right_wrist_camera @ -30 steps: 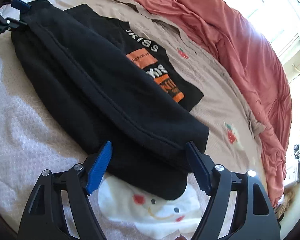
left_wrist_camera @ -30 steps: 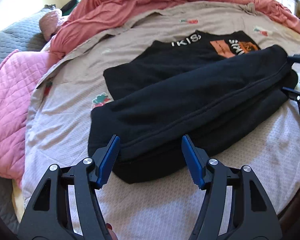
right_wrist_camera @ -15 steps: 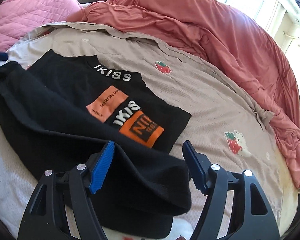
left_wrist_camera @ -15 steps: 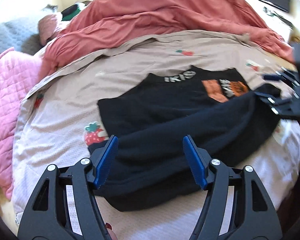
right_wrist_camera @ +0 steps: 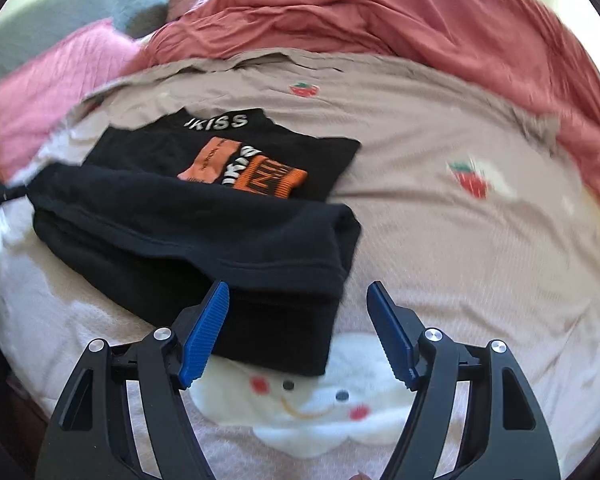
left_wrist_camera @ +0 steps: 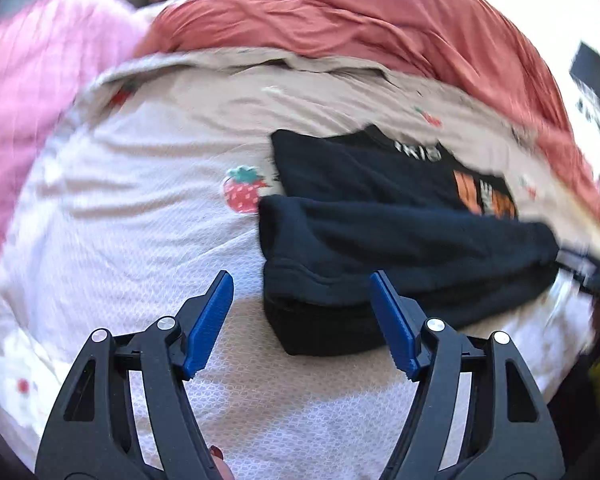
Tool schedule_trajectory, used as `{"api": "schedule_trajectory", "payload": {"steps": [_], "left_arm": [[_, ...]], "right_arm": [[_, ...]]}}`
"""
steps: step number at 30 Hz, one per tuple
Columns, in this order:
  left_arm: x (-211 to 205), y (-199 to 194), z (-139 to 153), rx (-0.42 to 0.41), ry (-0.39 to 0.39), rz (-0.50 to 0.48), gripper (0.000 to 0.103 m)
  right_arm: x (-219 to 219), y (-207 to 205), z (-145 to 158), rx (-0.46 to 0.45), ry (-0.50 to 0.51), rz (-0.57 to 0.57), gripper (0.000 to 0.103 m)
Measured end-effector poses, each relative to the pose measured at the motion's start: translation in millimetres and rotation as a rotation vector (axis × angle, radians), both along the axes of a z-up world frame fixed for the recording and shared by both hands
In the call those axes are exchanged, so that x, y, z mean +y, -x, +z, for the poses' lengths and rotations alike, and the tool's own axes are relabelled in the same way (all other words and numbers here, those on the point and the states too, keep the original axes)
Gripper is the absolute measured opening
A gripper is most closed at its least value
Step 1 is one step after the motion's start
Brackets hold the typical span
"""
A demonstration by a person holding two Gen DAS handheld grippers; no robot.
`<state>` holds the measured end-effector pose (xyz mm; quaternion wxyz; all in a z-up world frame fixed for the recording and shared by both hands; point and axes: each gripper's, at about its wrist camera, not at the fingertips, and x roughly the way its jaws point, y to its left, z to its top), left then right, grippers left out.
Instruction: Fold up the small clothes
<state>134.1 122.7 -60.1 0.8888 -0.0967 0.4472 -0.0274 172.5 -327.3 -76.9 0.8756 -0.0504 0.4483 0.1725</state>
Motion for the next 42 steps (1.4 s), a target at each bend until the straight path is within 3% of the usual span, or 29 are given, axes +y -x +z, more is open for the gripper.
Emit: {"api": "schedule_trajectory", "payload": {"steps": [5, 8, 9, 10, 12, 13, 14, 15, 18, 25, 30, 34, 38, 42], "left_arm": [[21.3, -8.6, -12.6, 0.057, 0.187, 0.065, 0.063], [21.7, -13.9, -20.5, 0.076, 0.263, 0.067, 0.061], [20.9, -16.2, -22.9, 0.085, 0.285, 0.064, 0.059], [20.0, -17.8, -24.7, 0.09, 0.307, 0.062, 0.057], [15.0, -21.7, -27.4, 0.099, 0.333, 0.047, 0.047], [11.9, -23.8, -28.1, 0.106, 0.331, 0.035, 0.035], [7.8, -27.0, -29.7, 0.122, 0.323, 0.021, 0.014], [6.0, -29.0, -30.8, 0.137, 0.319, 0.013, 0.002], [2.9, -35.2, -28.5, 0.15, 0.336, 0.005, 0.002], [9.5, -60.7, 13.4, 0.031, 0.399, -0.008, 0.002], [19.9, -92.4, 27.6, 0.002, 0.398, 0.022, 0.002], [23.6, -117.1, 17.0, 0.033, 0.391, 0.057, 0.002], [20.4, -138.1, -18.3, 0.141, 0.358, 0.092, 0.002], [27.1, -138.7, -37.2, 0.172, 0.417, 0.133, 0.002]], "right_arm": [[-14.0, -5.6, 5.7, 0.05, -0.171, -0.056, 0.07], [-13.7, -12.9, 5.0, 0.073, -0.21, -0.074, 0.07], [-12.8, -15.7, 3.6, 0.083, -0.21, -0.079, 0.068], [-11.5, -19.0, 1.1, 0.098, -0.212, -0.087, 0.056], [-9.2, -24.6, -4.0, 0.125, -0.229, -0.089, 0.041], [-7.1, -27.8, -7.5, 0.144, -0.236, -0.086, 0.036], [-4.8, -30.1, -10.5, 0.16, -0.239, -0.081, 0.029], [-1.5, -31.7, -12.1, 0.163, -0.236, -0.078, 0.023], [2.0, -31.3, -4.6, 0.134, -0.251, -0.065, 0.018], [-6.3, -48.0, 32.8, 0.035, -0.366, -0.084, 0.017], [-9.7, -74.1, 45.4, 0.003, -0.387, -0.104, 0.016], [-16.4, -99.6, 32.8, 0.043, -0.405, -0.169, 0.016], [-10.4, -115.3, 3.3, 0.141, -0.342, -0.207, 0.017], [-10.0, -117.3, -9.8, 0.164, -0.356, -0.229, 0.02]]}}
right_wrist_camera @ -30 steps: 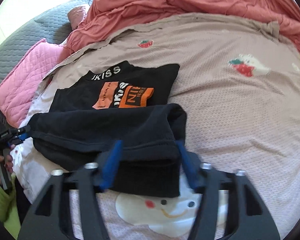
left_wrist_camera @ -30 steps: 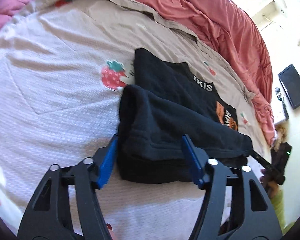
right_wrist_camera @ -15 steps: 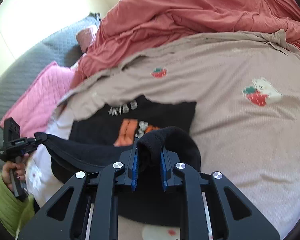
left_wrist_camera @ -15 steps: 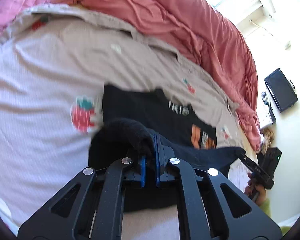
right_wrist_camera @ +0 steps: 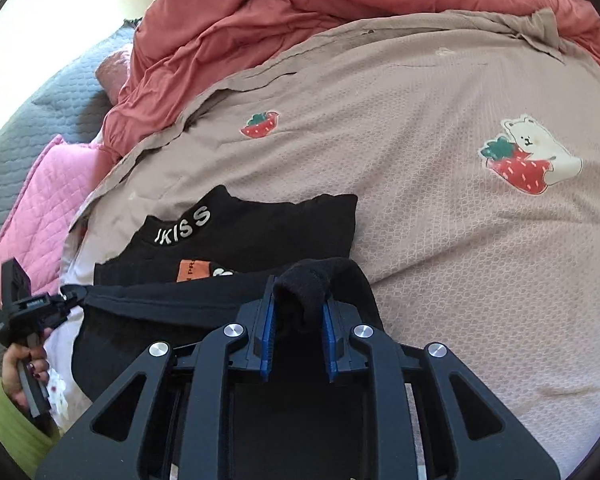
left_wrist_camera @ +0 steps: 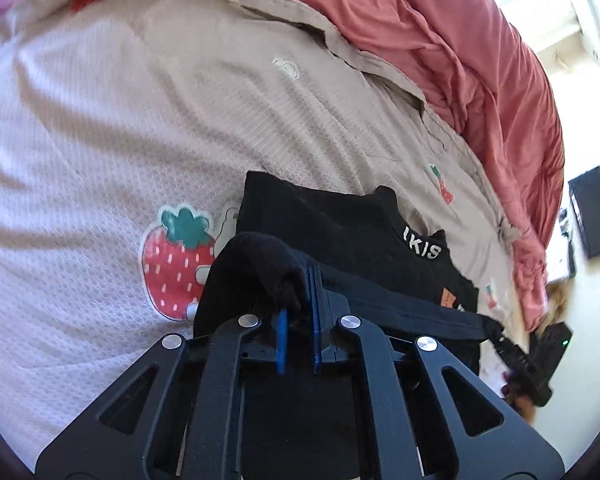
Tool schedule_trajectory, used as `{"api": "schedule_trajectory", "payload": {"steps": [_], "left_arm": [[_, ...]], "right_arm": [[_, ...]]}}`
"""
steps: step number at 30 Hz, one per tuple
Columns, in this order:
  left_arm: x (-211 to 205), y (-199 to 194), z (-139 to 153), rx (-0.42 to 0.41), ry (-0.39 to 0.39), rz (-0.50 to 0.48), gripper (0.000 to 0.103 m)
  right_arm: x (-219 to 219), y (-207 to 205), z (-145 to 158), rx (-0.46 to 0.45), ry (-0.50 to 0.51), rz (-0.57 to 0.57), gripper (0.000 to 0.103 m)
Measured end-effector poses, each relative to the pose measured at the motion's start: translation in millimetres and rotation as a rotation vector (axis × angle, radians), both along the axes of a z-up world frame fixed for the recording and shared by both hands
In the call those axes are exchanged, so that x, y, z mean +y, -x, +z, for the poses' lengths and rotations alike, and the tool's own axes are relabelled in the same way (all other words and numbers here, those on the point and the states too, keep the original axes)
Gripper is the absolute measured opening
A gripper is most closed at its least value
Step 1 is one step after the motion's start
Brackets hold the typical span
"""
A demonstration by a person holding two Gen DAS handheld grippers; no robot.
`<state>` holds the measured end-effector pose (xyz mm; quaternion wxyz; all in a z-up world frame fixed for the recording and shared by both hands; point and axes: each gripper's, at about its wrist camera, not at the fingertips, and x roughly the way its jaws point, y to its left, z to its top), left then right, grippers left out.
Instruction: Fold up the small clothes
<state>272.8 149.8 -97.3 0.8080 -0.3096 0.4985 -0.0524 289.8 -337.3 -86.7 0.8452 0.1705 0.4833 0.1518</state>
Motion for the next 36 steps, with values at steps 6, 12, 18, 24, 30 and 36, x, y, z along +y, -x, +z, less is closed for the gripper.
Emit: {"api": "schedule_trajectory", "payload": {"steps": [6, 12, 18, 24, 30, 36], "left_arm": [[13.4, -10.7, 7.8, -0.037, 0.018, 0.034, 0.011], [13.4, -21.1, 20.4, -0.09, -0.037, 0.074, 0.038], [-0.6, -7.0, 34.4, -0.135, -0.159, 0.022, 0.041], [-33.0, 16.1, 31.7, -0.139, -0.274, -0.089, 0.045], [-44.9, 19.0, 17.5, -0.121, -0.374, -0.132, 0.053], [-22.7, -11.4, 2.0, -0.067, -0.429, -0.087, 0.053]], "right_arm": [[-15.1, -19.5, -6.4, 0.041, -0.131, -0.054, 0.026], [-21.1, -32.7, -0.6, 0.025, -0.069, -0.135, 0.072], [-9.9, -16.1, 17.6, -0.068, 0.046, -0.053, 0.074], [17.6, 15.2, 25.9, -0.16, 0.167, 0.064, 0.074], [36.0, 11.1, 13.1, -0.168, 0.271, 0.108, 0.079], [17.3, -25.7, -5.1, -0.085, 0.285, 0.017, 0.079]]}}
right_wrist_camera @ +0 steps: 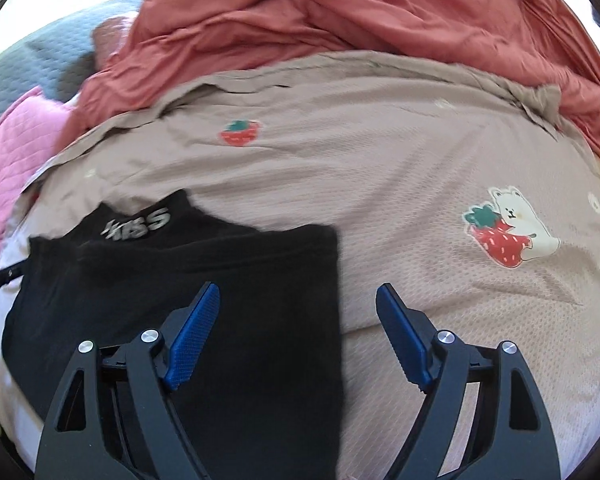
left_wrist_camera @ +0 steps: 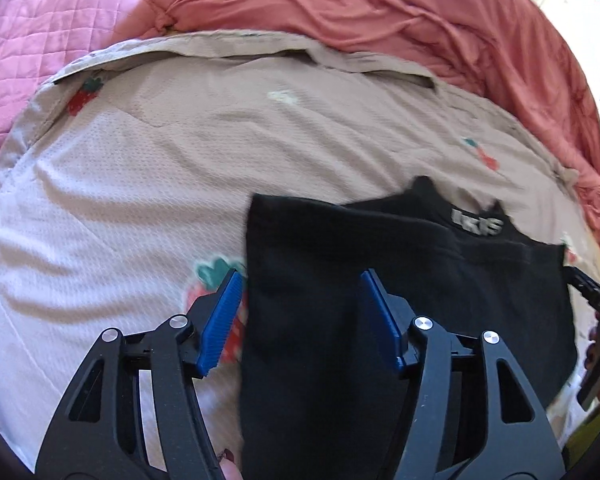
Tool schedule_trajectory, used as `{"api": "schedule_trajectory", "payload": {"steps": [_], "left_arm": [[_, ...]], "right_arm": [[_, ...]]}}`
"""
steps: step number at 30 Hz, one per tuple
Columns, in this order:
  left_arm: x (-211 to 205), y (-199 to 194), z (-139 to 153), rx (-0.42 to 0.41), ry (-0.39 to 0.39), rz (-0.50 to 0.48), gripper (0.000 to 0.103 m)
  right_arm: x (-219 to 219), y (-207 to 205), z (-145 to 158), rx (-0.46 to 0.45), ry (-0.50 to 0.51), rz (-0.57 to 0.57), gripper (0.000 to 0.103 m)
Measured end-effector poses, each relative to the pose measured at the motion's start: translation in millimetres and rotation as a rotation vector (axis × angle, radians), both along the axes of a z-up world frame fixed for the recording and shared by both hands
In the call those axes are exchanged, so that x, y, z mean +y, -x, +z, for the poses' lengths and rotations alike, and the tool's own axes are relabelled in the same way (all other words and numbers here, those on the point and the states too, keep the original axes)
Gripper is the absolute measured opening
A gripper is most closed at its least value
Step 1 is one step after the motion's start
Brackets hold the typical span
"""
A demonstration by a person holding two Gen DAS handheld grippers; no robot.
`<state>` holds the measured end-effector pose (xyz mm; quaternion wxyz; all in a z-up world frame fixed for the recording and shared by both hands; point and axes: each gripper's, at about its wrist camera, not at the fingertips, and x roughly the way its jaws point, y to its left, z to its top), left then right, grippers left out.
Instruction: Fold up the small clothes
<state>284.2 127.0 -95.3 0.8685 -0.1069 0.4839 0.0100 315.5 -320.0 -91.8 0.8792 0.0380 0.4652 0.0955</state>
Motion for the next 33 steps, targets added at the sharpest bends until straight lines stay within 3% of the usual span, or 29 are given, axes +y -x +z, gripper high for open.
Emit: {"api": "schedule_trajectory", "payload": {"steps": [2, 3, 4, 5, 6, 7, 12, 17, 24, 27, 30, 33], "left_arm": [[5.1, -7.7, -6.6, 0.016, 0.048, 0.01, 0.051], [6.3, -9.6, -9.1, 0.017, 0.076, 0.007, 0.041], [5.5, -11.1, -11.3, 0.019, 0.089, 0.002, 0.03], [4.2, -10.7, -11.1, 0.019, 0.074, 0.001, 0.011], [1.4, -9.2, -9.3, 0.011, 0.06, -0.007, 0.01], [-1.6, -7.2, -6.1, -0.003, 0.042, -0.014, 0.009], [-8.1, 2.9, 19.2, -0.094, 0.006, -0.028, 0.008], [-12.3, -1.9, 24.0, -0.13, -0.042, -0.017, 0.008], [-1.6, -14.2, -3.2, -0.048, -0.046, 0.038, 0.01], [0.1, -15.4, -12.4, -0.035, -0.066, 0.036, 0.016], [6.1, -12.6, -14.6, -0.037, -0.058, 0.056, 0.027], [9.6, -4.0, -5.4, -0.073, -0.06, 0.066, 0.028]], "right_arm": [[-3.2, -6.5, -6.0, 0.027, -0.012, 0.0, 0.06], [-3.1, -7.6, -8.0, 0.039, -0.011, 0.006, 0.037], [-1.8, -8.5, -10.1, 0.048, -0.02, 0.029, 0.023], [-0.3, -6.9, -8.7, 0.041, -0.026, 0.044, 0.02], [2.1, -4.1, -6.0, 0.021, -0.011, 0.054, 0.011], [5.1, -0.1, -2.3, -0.003, 0.016, 0.072, 0.009], [-3.0, 9.9, 21.8, -0.117, -0.006, 0.062, 0.008], [-6.6, -5.6, 17.2, -0.099, 0.003, 0.033, 0.008], [2.7, -15.2, -20.6, -0.028, 0.078, 0.003, 0.009], [7.3, -14.4, -19.9, -0.033, 0.11, 0.011, 0.01], [2.3, -10.4, -9.6, -0.047, 0.099, -0.006, 0.024], [-6.0, 0.7, 7.2, -0.078, 0.069, -0.025, 0.038]]}}
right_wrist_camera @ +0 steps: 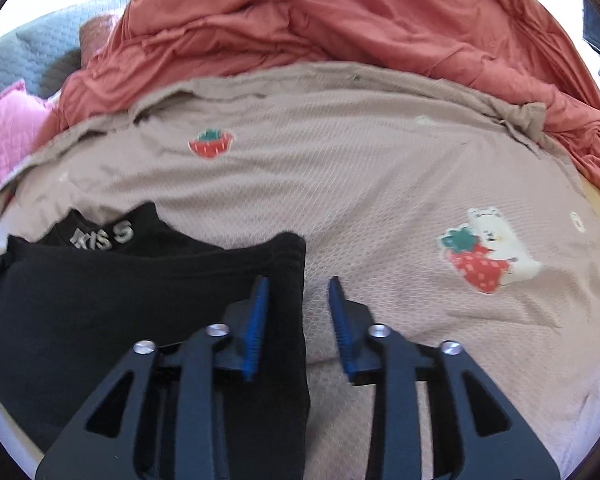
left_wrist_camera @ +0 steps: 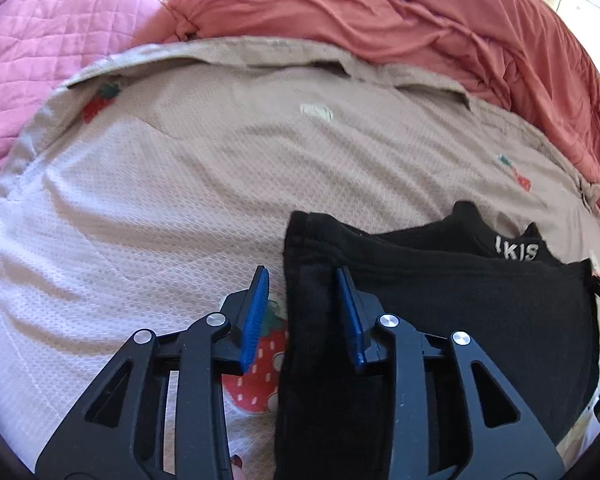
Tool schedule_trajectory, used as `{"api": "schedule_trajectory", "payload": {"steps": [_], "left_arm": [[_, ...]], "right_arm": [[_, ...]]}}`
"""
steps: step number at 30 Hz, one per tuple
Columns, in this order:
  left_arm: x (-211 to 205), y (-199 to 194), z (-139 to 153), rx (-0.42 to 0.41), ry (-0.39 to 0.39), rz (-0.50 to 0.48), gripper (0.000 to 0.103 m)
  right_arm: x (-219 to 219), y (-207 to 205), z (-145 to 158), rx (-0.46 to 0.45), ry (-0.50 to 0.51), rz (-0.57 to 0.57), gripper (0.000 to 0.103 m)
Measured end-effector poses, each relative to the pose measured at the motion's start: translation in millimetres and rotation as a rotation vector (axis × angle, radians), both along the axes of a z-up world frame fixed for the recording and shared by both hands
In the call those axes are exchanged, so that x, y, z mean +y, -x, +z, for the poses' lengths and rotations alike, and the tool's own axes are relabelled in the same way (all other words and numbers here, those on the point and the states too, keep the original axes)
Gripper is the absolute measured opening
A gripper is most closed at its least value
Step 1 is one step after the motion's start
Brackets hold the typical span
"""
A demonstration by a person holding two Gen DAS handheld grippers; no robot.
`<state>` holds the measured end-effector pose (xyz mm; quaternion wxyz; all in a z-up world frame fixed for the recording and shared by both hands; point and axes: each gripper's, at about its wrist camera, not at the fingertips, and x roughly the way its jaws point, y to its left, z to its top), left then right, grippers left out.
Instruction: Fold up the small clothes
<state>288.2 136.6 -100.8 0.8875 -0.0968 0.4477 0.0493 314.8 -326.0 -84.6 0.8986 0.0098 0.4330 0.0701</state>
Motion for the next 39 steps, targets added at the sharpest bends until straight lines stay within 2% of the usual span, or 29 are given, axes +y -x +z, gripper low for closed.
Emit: {"api": "schedule_trajectory", "payload": {"steps": [2, 4, 6, 7, 8, 9, 10, 14, 18, 22, 25, 29, 33, 37, 39], "left_arm": [[-0.1, 9.4, 12.1, -0.035, -0.015, 0.007, 0.028], [-3.0, 16.3, 21.8, -0.055, -0.017, -0.003, 0.034], [-9.9, 24.7, 33.4, -0.072, -0.029, -0.023, 0.047], [-13.2, 28.8, 39.3, -0.08, -0.035, -0.026, 0.05], [-15.4, 31.4, 43.0, -0.084, -0.033, -0.026, 0.061], [-17.3, 34.5, 47.3, -0.089, -0.031, -0.025, 0.074], [-19.5, 37.0, 51.2, -0.091, -0.03, -0.022, 0.078], [-30.7, 47.0, 64.7, -0.102, -0.037, -0.045, 0.089], [-41.1, 55.5, 71.9, -0.112, -0.058, -0.076, 0.094], [-44.4, 62.2, 72.1, -0.1, -0.062, -0.086, 0.094], [-43.8, 66.5, 69.5, -0.088, -0.05, -0.081, 0.094], [-45.0, 73.9, 60.4, -0.057, -0.043, -0.086, 0.094], [-52.6, 86.1, 39.8, -0.007, -0.07, -0.107, 0.094], [-54.1, 90.8, 1.8, 0.102, -0.095, -0.108, 0.094], [-48.2, 91.3, -16.0, 0.135, -0.091, -0.095, 0.095]], "right_arm": [[-2.9, 10.0, 9.5, -0.025, -0.03, 0.003, 0.042], [-2.3, 23.7, 18.9, -0.051, -0.046, 0.013, 0.052], [0.9, 34.7, 26.3, -0.069, -0.05, 0.024, 0.059], [3.7, 41.9, 30.6, -0.08, -0.054, 0.033, 0.06], [5.7, 47.1, 33.5, -0.089, -0.058, 0.04, 0.062], [8.7, 53.6, 37.1, -0.095, -0.06, 0.048, 0.072], [10.4, 58.8, 40.1, -0.102, -0.061, 0.053, 0.078], [20.2, 74.7, 50.9, -0.13, -0.041, 0.081, 0.085], [31.3, 91.8, 61.8, -0.169, -0.002, 0.118, 0.093], [41.7, 106.7, 70.8, -0.193, 0.011, 0.146, 0.094], [49.4, 113.1, 70.8, -0.178, -0.013, 0.169, 0.094], [62.8, 117.3, 59.9, -0.139, 0.012, 0.203, 0.094], [65.8, 111.5, 30.3, -0.002, 0.019, 0.182, 0.094], [57.2, 104.1, -12.9, 0.186, 0.018, 0.133, 0.094], [53.0, 104.2, -27.1, 0.225, 0.028, 0.112, 0.095]]}}
